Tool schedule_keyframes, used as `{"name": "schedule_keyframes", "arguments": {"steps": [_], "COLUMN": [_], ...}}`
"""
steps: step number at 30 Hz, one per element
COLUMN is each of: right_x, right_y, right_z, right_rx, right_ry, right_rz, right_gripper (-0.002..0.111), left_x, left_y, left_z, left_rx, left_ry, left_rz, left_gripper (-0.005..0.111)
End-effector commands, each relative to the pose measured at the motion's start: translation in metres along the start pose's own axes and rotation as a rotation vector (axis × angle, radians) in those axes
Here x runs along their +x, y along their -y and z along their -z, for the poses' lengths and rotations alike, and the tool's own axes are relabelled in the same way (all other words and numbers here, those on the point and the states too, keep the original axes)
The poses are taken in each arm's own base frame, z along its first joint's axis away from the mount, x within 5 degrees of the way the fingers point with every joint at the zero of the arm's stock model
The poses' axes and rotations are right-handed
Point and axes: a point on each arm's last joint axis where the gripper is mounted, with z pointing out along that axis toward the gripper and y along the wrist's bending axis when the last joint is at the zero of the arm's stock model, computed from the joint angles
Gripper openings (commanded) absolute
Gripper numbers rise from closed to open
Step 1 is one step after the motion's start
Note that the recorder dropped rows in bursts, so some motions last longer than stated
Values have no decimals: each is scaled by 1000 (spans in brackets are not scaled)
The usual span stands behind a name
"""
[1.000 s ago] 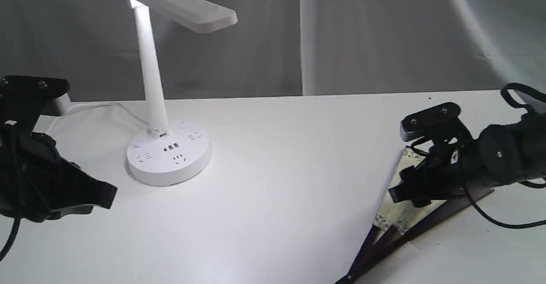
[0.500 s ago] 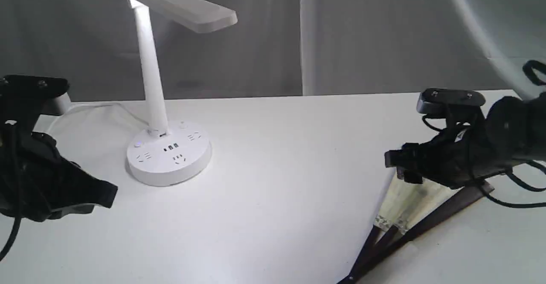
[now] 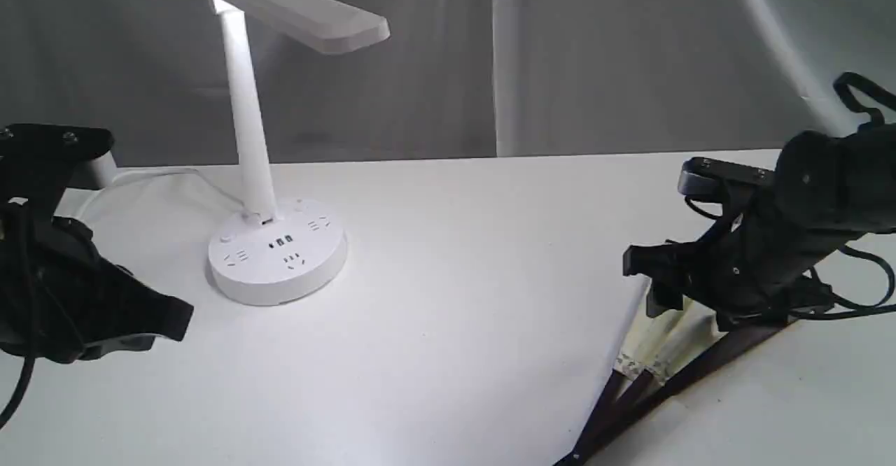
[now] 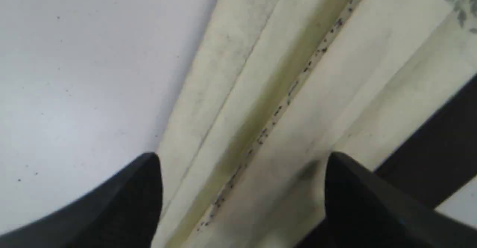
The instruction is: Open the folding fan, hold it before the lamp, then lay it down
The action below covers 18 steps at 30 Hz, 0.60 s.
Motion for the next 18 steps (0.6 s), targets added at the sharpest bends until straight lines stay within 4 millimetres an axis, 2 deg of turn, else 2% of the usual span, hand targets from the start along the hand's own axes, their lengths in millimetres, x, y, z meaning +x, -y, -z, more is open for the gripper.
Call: {"name": "schedule_keyframes", "arguments": {"steps": [1, 3, 7, 13, 18], "right_x": [-5, -4, 1, -2, -2], "right_y": [3, 7, 10, 8, 8], "right_z": [-2, -7, -17, -17, -17], "right_rx": [44, 79, 96, 88, 90], "right_ry": [45, 36, -11, 20, 20], "right_rz": [115, 196, 253, 346, 562], "right_gripper": [62, 62, 62, 62, 62], "left_x": [-3, -3, -3, -3, -3], "left_y": [2, 2, 2, 2, 2], "left_z": [1, 1, 1, 1, 1], "left_rx": [9, 9, 9, 9, 9], "left_ry": [20, 20, 20, 20, 20], "left_rz": [12, 12, 12, 12, 12], "left_gripper": [12, 12, 12, 12, 12]}}
